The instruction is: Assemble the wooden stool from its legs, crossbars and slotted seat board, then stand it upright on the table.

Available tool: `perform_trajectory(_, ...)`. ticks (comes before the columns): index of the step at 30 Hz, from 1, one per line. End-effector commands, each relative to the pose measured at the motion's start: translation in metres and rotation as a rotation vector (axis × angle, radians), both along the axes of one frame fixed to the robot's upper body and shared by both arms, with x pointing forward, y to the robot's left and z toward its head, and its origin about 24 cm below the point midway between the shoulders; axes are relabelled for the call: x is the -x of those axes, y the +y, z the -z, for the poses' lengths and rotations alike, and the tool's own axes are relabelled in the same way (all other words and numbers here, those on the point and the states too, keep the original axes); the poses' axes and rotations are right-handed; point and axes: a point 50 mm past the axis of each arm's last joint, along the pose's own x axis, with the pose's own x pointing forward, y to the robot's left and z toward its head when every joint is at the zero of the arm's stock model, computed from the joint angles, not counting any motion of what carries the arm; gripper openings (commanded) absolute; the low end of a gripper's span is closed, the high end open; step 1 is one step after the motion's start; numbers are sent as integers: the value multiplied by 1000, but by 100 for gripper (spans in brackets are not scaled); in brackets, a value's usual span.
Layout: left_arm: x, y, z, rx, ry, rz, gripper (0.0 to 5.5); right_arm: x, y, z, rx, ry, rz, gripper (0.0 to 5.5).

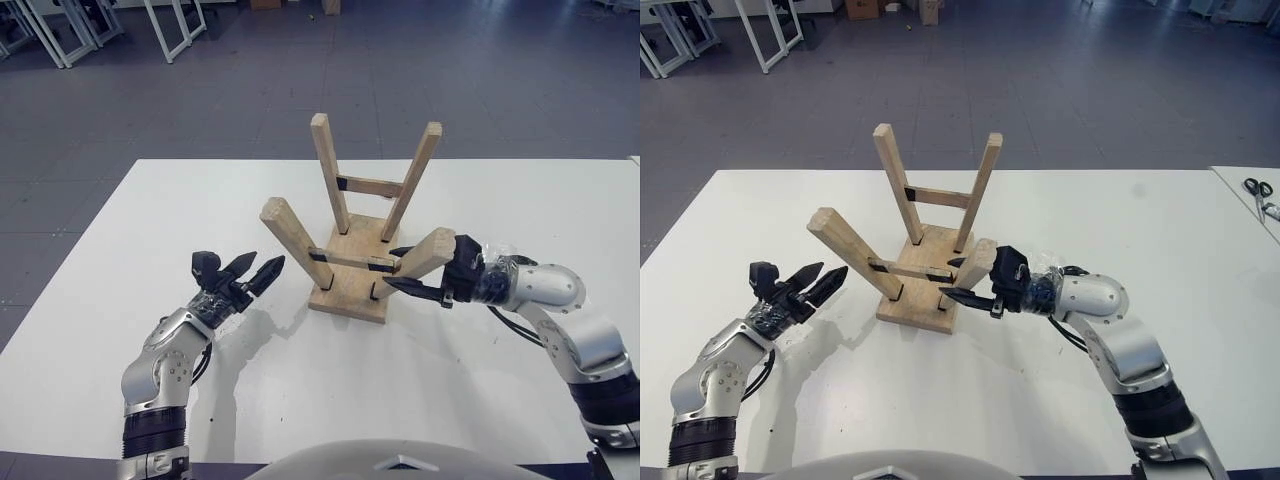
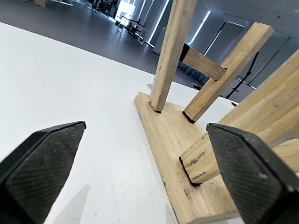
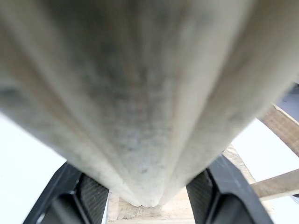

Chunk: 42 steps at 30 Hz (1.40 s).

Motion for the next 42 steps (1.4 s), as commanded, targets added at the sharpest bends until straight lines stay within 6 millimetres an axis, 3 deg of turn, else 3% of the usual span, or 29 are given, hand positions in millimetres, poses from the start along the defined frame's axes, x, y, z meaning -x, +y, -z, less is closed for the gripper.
perform_trajectory(1,2,8,6,-45,71,-118,477,-2,-6,32,173,129,123,203)
perform_trajectory(7,4,5,7,-14,122,-103,477,-18,-5,28,75,274,214,203)
perform_trajectory(11,4,1,7,-22,115,-89,477,-28,-9,23,82,251,227,203)
perform_trajectory(15,7,-7,-2,-8,98,-46,477,-24,-4,27,95,240,212,203)
perform_trajectory(18,6,-26,-30,76,32,37,477,-21,2,37,101,253,227,203)
perform_trajectory(20,16,-48,-57,64,-48,159,477,-20,3,42,99,264,240,203)
perform_trajectory(22,29,-66,-85,77,-108,309,449,-19,2,44,72,293,237,203)
perform_trajectory(24,30,-79,-111,48,-173,391,417,-18,0,46,67,302,248,203)
perform_trajectory(26,22,-96,-129,-11,-222,391,385,-18,0,48,79,293,256,203)
perform_trajectory(29,0,-122,-143,-119,-269,236,385,-20,1,48,87,275,264,203)
perform_trajectory(34,-22,-154,-142,-238,-268,96,385,-21,3,48,86,265,262,203)
perform_trajectory(36,-29,-163,-145,-301,-307,63,385,-22,4,48,84,263,261,203)
perform_trajectory(40,-41,-169,-172,-315,-483,-26,385,-23,4,48,81,260,264,203)
perform_trajectory(42,-48,-171,-168,-427,-493,-39,385,-24,4,47,78,258,265,203)
